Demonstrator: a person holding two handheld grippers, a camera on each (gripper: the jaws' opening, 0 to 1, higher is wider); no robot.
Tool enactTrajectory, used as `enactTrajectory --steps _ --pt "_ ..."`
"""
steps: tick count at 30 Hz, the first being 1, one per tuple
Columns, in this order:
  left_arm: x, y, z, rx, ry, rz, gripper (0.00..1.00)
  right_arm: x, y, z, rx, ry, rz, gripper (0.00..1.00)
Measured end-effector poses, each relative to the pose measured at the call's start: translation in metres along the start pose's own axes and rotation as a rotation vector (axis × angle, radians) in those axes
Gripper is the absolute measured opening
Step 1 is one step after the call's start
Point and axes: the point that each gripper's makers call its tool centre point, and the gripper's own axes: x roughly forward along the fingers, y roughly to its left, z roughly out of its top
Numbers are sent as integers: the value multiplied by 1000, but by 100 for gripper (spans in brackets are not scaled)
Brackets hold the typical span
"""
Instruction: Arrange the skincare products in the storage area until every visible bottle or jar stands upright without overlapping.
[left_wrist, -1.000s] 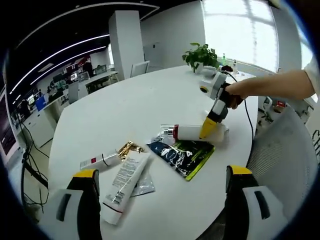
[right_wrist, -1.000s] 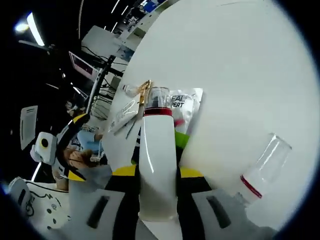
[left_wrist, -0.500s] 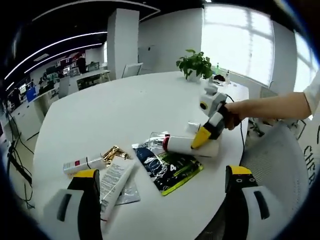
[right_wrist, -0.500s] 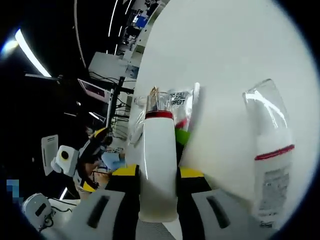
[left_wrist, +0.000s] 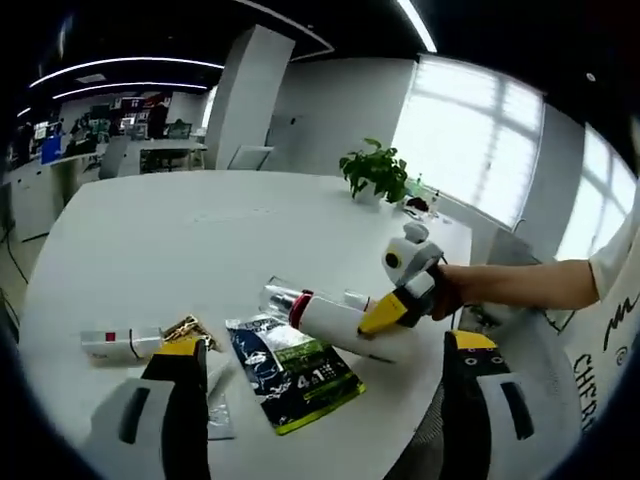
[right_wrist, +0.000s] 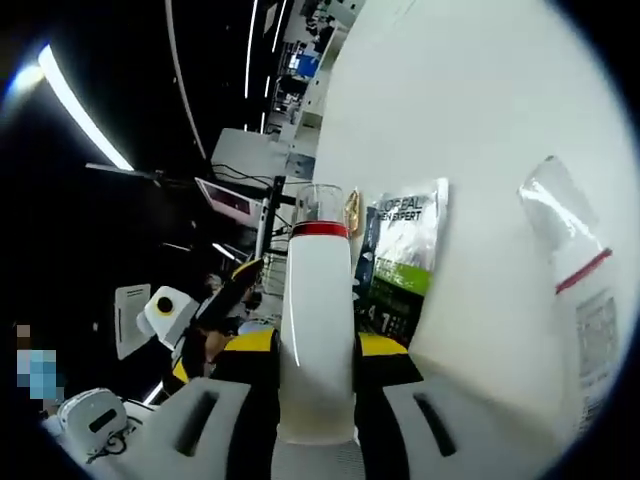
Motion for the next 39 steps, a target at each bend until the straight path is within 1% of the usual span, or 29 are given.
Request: enactTrajectory --steps 4,6,7,9,12,15,17,18,20,22,24,25,30,31,32,34,37,39 --pt "5 -6 1 -33 -6 -43 87 1 19 -2 -30 -18 58 27" --pt "8 -8 2 -50 -19 -64 85 1 27 -3 -40 -20 77 27" --pt "8 -19 11 -95 -72 -124 84 1 29 -3 -43 -24 80 27" --pt "6 -23 19 -153 -109 -160 80 1 35 -3 -57 -25 92 27" --pt "5 -21 21 -148 -122 -157 78 0 45 -4 -68 -35 128 27" --pt "8 -18 23 -168 -127 -163 76 0 56 -6 -100 -34 146 27" --pt "9 -23 28 -199 -149 -197 75 0 60 -7 -111 -33 155 27" --pt "10 -27 31 -220 -163 -226 74 0 64 -7 -117 -32 166 27" --pt "11 -27 32 -229 -167 -235 71 1 68 -8 -128 -34 179 27" --pt "13 -30 34 -238 -169 -260 68 1 73 -9 -140 -37 193 27" --pt "13 -34 37 -238 -179 -270 66 1 75 -9 -151 -41 201 27" --pt "15 -35 39 -248 -186 -285 64 1 76 -8 -155 -42 202 27" --pt "20 -36 44 -274 -207 -310 57 1 76 -9 -192 -51 205 27" --pt "21 -37 42 -273 -201 -324 55 1 75 -9 -191 -56 210 27" --pt "22 -36 41 -277 -195 -323 52 0 75 -10 -185 -60 217 27" --pt "25 -32 41 -295 -204 -322 46 0 75 -10 -188 -63 220 27" --pt "28 -31 40 -302 -197 -335 41 -1 74 -11 -211 -58 214 27" --pt "30 -33 37 -314 -180 -350 38 -2 75 -10 -210 -64 224 27"
